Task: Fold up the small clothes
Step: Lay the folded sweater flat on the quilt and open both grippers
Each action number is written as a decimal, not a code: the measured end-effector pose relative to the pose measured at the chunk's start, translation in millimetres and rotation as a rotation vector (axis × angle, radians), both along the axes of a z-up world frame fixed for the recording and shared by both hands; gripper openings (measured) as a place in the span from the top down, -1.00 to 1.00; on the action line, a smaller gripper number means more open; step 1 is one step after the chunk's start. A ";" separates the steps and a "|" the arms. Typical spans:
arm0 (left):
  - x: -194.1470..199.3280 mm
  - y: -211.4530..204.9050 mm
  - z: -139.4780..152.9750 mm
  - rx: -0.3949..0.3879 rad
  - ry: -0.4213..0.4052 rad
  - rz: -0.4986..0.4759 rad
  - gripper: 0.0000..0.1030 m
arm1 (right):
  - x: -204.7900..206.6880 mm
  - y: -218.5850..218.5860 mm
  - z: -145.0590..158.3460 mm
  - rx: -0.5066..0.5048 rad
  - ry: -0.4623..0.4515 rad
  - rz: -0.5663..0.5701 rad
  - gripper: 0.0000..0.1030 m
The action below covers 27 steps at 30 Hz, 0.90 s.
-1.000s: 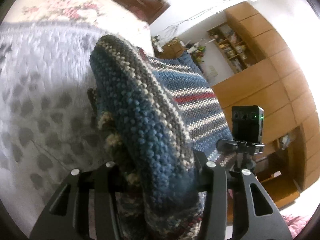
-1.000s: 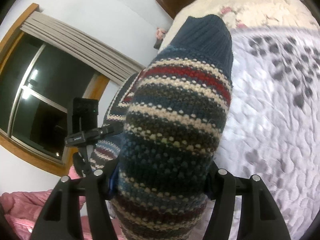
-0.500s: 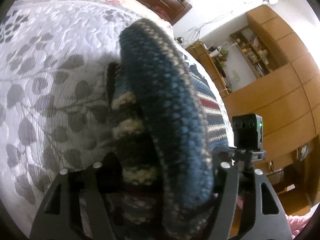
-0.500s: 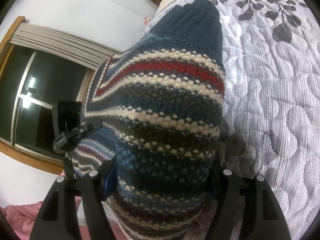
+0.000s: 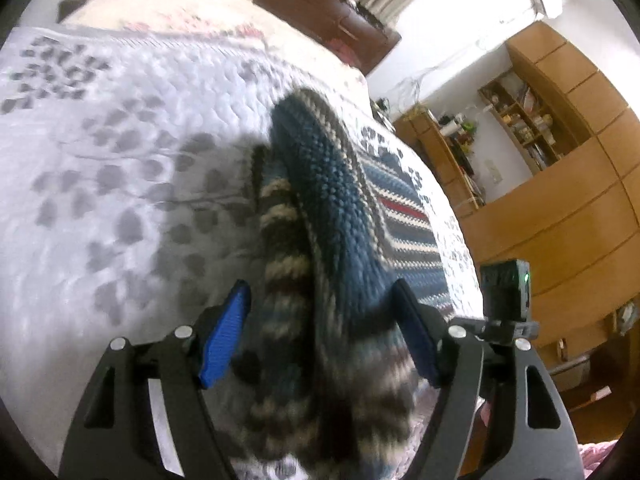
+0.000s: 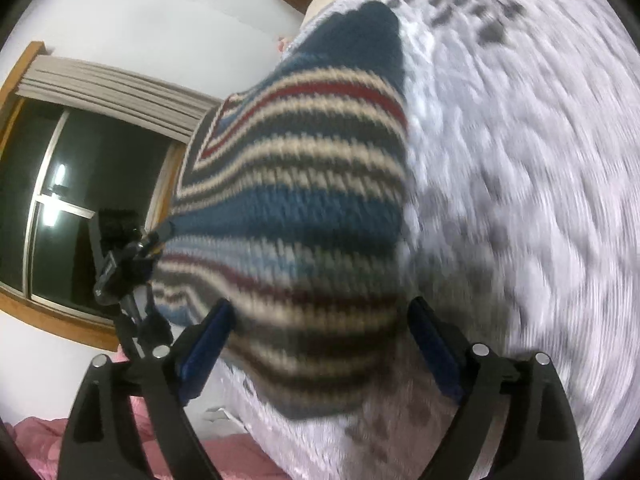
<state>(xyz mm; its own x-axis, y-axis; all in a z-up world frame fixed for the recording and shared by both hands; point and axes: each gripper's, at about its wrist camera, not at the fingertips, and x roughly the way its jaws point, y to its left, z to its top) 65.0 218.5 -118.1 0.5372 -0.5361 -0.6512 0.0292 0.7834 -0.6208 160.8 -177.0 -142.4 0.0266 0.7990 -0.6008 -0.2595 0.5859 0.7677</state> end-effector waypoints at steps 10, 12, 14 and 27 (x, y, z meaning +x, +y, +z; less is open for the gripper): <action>-55.6 -47.8 48.5 0.114 -0.116 -0.033 -0.38 | -41.7 -0.2 0.0 -0.055 -0.067 -0.022 -0.10; -55.7 -55.0 39.0 0.149 -0.092 -0.037 -0.38 | -47.7 6.4 0.3 -0.080 -0.082 -0.018 -0.07; -53.5 -56.0 28.3 0.159 -0.057 -0.033 -0.37 | -52.8 12.6 -2.2 -0.088 -0.081 -0.024 -0.04; -48.4 -49.3 -0.5 0.192 -0.017 -0.018 -0.30 | -90.0 54.1 -39.2 -0.101 -0.035 -0.049 -0.20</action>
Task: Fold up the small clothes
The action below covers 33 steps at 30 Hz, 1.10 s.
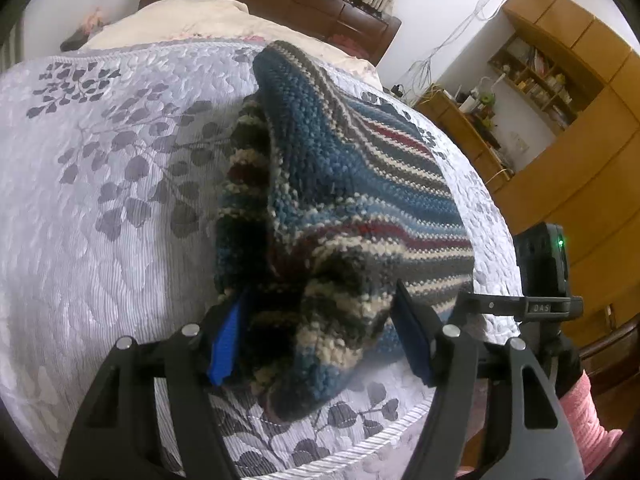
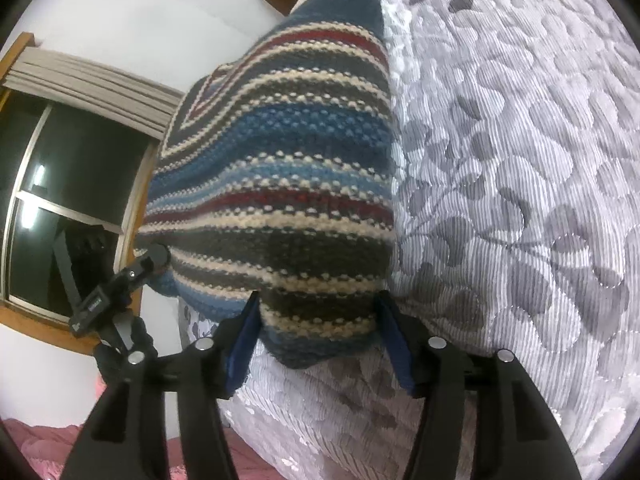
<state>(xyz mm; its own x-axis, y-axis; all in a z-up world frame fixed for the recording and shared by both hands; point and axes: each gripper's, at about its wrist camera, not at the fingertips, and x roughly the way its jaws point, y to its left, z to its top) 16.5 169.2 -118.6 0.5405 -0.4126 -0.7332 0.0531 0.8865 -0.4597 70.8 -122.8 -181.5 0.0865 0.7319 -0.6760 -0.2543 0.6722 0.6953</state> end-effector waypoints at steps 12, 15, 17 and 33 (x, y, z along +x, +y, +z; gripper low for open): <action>-15.3 -14.1 36.2 0.099 0.026 0.045 -0.62 | -33.9 11.7 72.2 -0.330 -0.194 -0.127 -0.93; -21.6 -17.5 41.4 0.117 0.036 0.073 -0.64 | -39.0 18.2 83.3 -0.422 -0.253 -0.149 -0.93; -24.4 -20.3 44.6 0.151 0.036 0.091 -0.64 | -44.1 26.0 91.9 -0.443 -0.287 -0.148 -0.93; -41.4 -37.7 59.0 0.246 0.053 0.079 -0.69 | -66.6 55.6 135.9 -0.543 -0.360 -0.185 -0.92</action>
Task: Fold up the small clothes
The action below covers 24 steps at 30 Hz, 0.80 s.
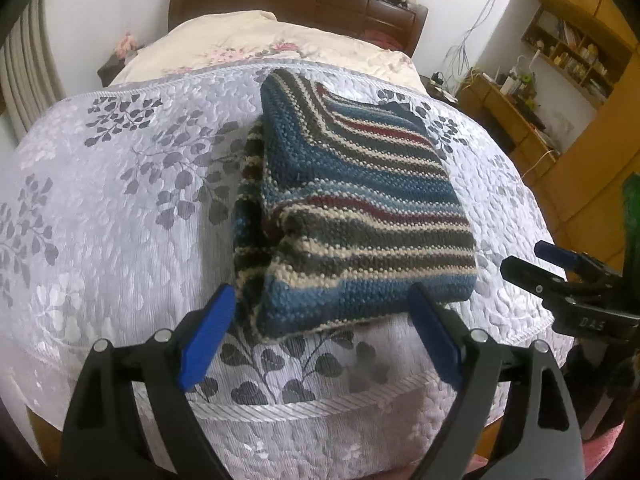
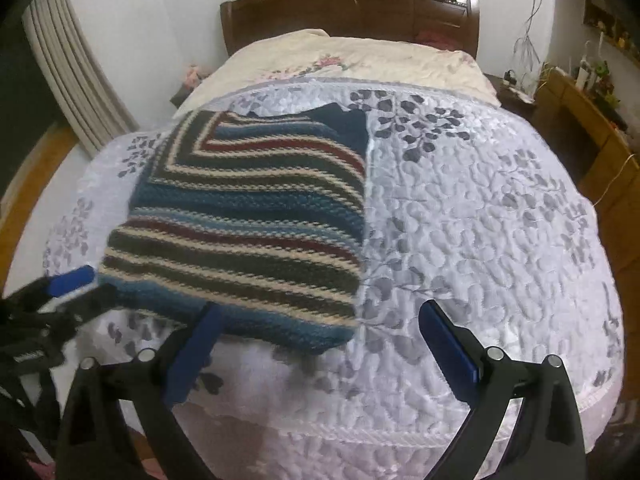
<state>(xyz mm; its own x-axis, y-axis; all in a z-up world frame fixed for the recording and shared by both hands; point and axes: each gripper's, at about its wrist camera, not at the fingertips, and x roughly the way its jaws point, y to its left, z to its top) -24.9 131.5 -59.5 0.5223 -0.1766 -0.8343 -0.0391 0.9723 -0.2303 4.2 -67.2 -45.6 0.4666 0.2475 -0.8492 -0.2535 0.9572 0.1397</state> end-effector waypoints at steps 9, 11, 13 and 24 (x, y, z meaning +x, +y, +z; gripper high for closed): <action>-11.7 0.7 5.3 0.006 0.005 0.010 -0.69 | -12.9 9.4 12.3 -0.013 -0.022 0.011 -0.92; -14.3 1.2 7.2 0.003 0.007 0.013 -0.69 | -16.3 10.5 16.5 -0.024 -0.030 0.004 -0.92; -16.2 1.1 9.1 0.007 0.005 0.013 -0.69 | -20.8 11.1 21.3 -0.027 -0.041 0.003 -0.92; -25.1 -7.6 19.2 0.046 -0.006 0.013 -0.71 | -33.4 12.1 28.9 -0.032 -0.056 -0.015 -0.92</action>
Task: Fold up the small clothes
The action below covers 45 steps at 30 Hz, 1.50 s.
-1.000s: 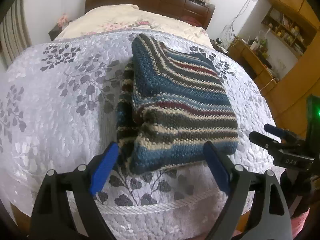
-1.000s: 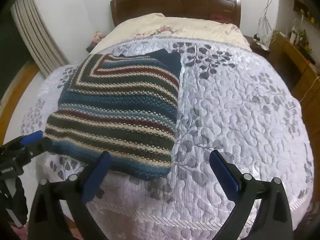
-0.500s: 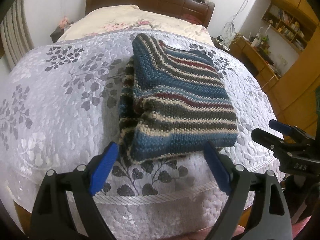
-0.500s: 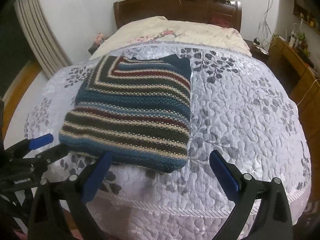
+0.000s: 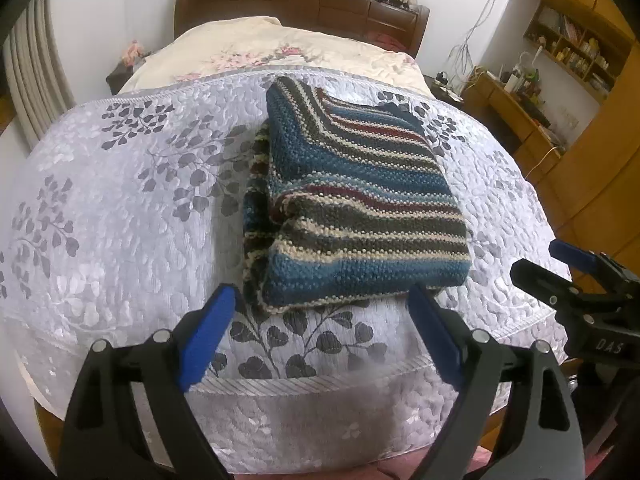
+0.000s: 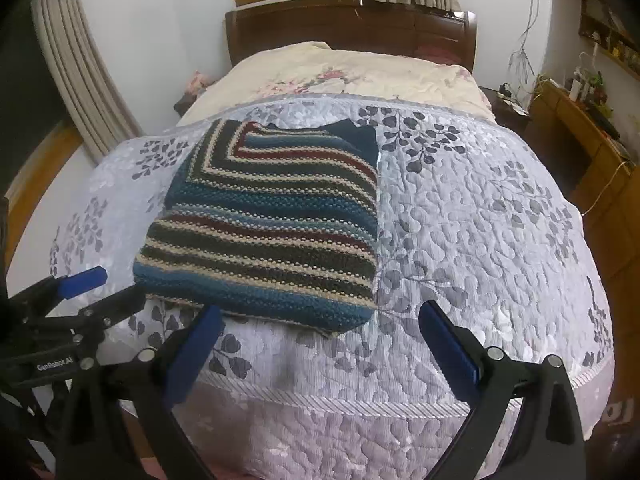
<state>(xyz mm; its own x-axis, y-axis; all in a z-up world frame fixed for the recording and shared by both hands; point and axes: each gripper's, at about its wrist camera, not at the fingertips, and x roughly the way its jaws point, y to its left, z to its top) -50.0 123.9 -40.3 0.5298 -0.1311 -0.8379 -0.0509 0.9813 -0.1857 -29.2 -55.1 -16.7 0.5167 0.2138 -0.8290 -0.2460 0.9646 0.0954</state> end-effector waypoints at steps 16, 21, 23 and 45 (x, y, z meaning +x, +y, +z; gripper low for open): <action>0.1 -3.9 -3.0 0.004 0.016 -0.012 -0.71 | -1.8 -5.3 4.6 -0.012 -0.041 -0.036 -0.92; 1.2 -5.0 -3.3 0.006 0.019 -0.014 -0.71 | 0.0 -7.6 2.0 -0.007 -0.028 -0.049 -0.92; 1.7 -4.6 -3.1 0.005 0.018 -0.013 -0.71 | -0.2 -7.5 1.3 -0.012 -0.027 -0.051 -0.92; 4.2 -4.5 -0.3 0.003 0.014 -0.013 -0.71 | 2.9 -9.0 -8.5 -0.011 0.016 -0.051 -0.92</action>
<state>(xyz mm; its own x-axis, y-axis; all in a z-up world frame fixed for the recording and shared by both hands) -45.8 119.3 -40.6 0.5163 -0.1357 -0.8456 -0.0407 0.9824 -0.1825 -26.4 -64.1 -25.2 0.5130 0.1782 -0.8397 -0.1952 0.9768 0.0880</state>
